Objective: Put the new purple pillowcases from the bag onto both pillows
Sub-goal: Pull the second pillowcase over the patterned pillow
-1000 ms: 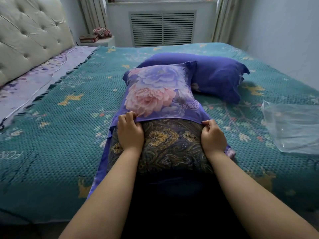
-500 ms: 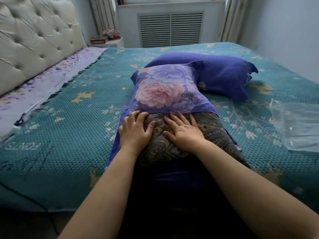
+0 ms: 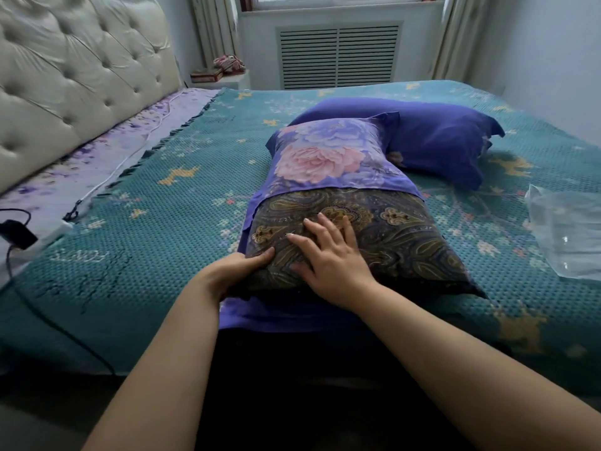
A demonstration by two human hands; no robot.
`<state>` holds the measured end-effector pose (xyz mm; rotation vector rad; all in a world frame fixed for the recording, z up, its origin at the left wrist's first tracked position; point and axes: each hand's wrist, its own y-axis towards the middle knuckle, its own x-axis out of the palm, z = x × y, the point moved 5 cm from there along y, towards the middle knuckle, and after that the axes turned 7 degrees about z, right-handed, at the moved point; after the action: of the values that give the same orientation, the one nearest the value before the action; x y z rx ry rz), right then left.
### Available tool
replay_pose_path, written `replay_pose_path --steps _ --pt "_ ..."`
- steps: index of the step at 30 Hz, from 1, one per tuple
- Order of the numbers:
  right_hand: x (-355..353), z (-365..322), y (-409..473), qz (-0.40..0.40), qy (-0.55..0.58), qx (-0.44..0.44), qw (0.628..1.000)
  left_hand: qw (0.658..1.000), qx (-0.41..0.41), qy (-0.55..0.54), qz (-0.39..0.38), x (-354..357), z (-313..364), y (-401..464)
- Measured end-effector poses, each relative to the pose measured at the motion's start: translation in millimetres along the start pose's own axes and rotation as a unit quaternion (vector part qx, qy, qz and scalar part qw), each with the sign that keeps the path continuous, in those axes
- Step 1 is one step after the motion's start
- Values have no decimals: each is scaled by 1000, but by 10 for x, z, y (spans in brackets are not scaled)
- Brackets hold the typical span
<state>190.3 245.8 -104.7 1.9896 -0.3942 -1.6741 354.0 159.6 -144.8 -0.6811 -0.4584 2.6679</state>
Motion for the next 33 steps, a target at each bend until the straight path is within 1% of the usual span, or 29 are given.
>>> replay_pose_path --steps 2,3,4,7,9,10,12,14,16,17,18,19,20,21,22,23,25,26,28,30,33 --pt "125 -65 -75 -121 -36 -12 992 989 40 -140 23 -17 82 -8" --pt "157 -71 -98 -151 -67 -15 986 977 62 -204 33 -15 131 -11" --pt "180 -63 -105 -163 -97 -15 982 966 84 -242 41 3 190 -25" --pt "241 1 -44 -160 -157 17 974 952 150 -259 63 117 375 -97" --pt "289 62 36 -152 -185 40 970 944 180 -271 58 192 480 -136" --pt "290 93 82 -134 -201 39 970 940 192 -276 52 214 510 -139" --pt "283 156 171 -67 -230 8 971 941 205 -260 67 196 481 -46" --pt "278 297 234 -39 -190 5 981 951 207 -206 98 157 433 86" --pt "211 404 337 -69 -139 38 987 962 195 -140 127 167 358 198" --pt "195 448 382 -85 -131 52 986 967 200 -96 127 192 301 275" --pt "175 489 431 -95 -117 68 986 972 206 -14 112 224 240 328" --pt "141 536 485 -95 -98 86 987 968 214 100 90 276 158 387" --pt "119 583 549 -92 -76 102 988 952 210 215 60 321 42 466" --pt "97 631 606 -87 -53 116 988 925 201 320 33 348 -73 525" --pt "70 691 661 -84 -36 125 988 899 185 395 22 351 -152 547" --pt "52 768 715 -83 -21 135 987 877 179 446 28 348 -182 570" --pt "10 968 822 -77 10 161 984 818 197 537 54 418 -121 573" --pt "-20 1054 862 -76 20 171 982 795 206 566 73 466 -73 566" --pt "-59 1203 948 -78 29 185 979 764 214 598 113 517 29 599" --pt "-63 1314 1013 -85 43 199 975 732 219 633 126 543 88 619" --pt "-82 1439 1094 -81 63 216 971 670 260 682 131 594 206 662"
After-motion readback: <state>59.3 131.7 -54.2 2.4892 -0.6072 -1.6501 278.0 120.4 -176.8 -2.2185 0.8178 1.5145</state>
